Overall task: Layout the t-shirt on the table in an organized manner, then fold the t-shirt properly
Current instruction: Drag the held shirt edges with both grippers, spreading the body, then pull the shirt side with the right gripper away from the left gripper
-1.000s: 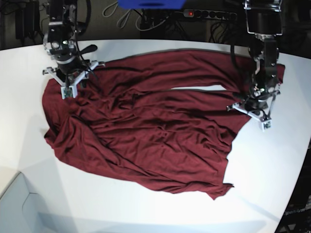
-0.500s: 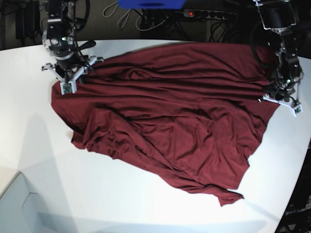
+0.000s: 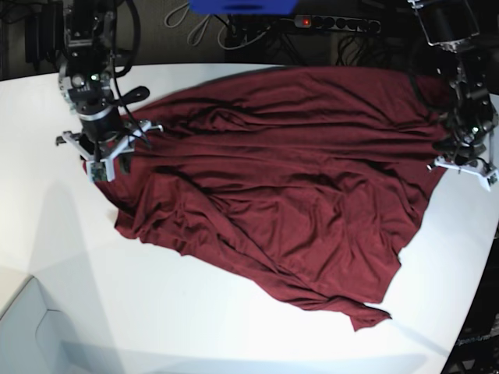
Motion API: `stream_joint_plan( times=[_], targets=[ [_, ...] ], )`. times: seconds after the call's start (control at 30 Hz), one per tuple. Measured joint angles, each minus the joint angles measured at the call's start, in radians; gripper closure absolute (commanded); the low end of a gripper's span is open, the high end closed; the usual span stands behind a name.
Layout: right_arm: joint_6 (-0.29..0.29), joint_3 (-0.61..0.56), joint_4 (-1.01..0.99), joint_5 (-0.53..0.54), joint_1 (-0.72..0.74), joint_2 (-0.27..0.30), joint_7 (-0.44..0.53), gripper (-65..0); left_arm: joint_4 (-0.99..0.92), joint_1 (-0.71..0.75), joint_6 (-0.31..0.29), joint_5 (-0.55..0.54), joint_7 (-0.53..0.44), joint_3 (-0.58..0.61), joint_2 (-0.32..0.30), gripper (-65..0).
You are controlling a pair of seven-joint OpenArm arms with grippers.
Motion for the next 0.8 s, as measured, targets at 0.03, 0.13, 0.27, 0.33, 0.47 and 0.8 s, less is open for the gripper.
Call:
stream_joint_plan(
  times=[0.03,0.13,0.27,0.33,0.47,0.8],
  targets=[
    [0.0,-0.001,-0.003,-0.002,0.019,0.0,-0.008,-15.2,0.022,-0.002,0.0,0.0,-0.002,-0.008,0.0,-0.3],
    [0.0,-0.043,-0.046,-0.005,0.09,0.006,-0.004,-17.0,0.078,-0.016,0.0,-0.004,0.008,-0.009,0.0,-0.4],
    [0.001,-0.155,-0.161,-0.003,0.19,0.03,-0.002,-29.8,0.115,-0.057,0.001,-0.007,0.0,-0.006,-0.006,-0.4],
    [0.002,-0.191,-0.204,0.0,0.219,0.042,-0.007,-33.5,0.13,-0.056,0.0,-0.003,0.0,-0.008,-0.01,-0.4],
    [0.001,-0.227,-0.249,-0.003,0.232,0.044,-0.007,-33.1,0.131,-0.054,0.003,-0.002,0.006,-0.009,-0.005,-0.1],
    [0.001,-0.277,-0.286,-0.002,0.228,0.045,0.003,-33.0,0.13,0.001,0.004,-0.003,0.002,-0.172,0.06,-0.1]
  ],
)
